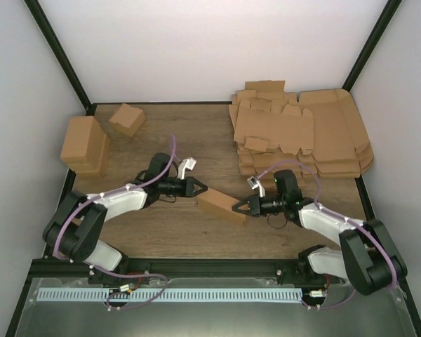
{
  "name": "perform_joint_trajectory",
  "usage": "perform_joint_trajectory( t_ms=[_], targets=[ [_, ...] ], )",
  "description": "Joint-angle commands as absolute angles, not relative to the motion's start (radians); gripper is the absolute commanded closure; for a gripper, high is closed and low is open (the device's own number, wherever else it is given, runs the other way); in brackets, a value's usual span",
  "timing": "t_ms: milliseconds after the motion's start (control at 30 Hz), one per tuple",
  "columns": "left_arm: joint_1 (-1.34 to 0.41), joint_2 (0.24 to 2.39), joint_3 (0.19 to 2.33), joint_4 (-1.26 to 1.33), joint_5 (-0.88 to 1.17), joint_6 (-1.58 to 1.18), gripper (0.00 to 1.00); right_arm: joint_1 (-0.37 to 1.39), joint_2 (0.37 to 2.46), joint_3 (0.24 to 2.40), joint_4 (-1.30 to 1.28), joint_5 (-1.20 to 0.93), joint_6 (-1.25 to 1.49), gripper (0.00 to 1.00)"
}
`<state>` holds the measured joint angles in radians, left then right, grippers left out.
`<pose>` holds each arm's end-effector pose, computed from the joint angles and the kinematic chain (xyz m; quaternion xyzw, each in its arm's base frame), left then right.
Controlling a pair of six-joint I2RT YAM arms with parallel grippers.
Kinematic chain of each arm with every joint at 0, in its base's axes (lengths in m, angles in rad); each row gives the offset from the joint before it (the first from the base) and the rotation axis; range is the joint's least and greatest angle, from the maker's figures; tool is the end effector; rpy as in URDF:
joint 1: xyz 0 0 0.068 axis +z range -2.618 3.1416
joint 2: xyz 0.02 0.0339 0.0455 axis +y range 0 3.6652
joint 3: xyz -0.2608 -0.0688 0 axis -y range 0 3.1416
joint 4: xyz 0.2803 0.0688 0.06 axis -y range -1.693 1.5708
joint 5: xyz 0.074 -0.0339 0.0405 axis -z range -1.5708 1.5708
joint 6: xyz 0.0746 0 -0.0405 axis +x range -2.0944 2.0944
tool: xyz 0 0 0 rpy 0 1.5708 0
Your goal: Fold the paper box
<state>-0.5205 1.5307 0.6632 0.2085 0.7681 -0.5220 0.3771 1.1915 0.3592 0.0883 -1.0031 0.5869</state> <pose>0.2670 -0.2128 0.1209 0.1643 0.8326 -0.4950 0.1865 0.2004 0.1470 0.1116 -0.1080 0.8188 0.5534 0.1080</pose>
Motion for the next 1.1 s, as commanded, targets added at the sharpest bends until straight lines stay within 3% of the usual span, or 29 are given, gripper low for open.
perform_joint_trajectory(
  t_ms=[0,200,400,500,700,900,1067],
  targets=[
    [-0.524,1.396,0.593,0.045,0.614,-0.631,0.96,0.352,1.313,0.447,-0.028,-0.847,0.482,0.99],
    [-0.525,1.262,0.606,0.001,0.603,-0.672,0.95,0.353,1.310,0.573,-0.112,-0.869,0.428,0.99],
    [-0.507,1.278,0.689,-0.014,0.646,-0.624,0.95,0.353,1.247,0.630,-0.164,-0.891,0.426,0.99],
    [-0.480,1.330,0.750,-0.004,0.700,-0.573,0.96,0.350,1.215,0.591,-0.082,-0.925,0.489,0.99],
    [-0.448,1.431,0.810,0.066,0.829,-0.478,0.96,0.350,1.138,0.413,0.321,-0.986,0.724,0.99],
    [-0.446,1.477,0.783,0.184,0.892,-0.505,0.96,0.350,1.193,0.415,0.378,-0.987,0.753,0.99],
    [-0.445,1.447,0.819,0.127,0.876,-0.488,0.96,0.350,1.171,0.431,0.368,-0.988,0.761,0.99]
  ],
)
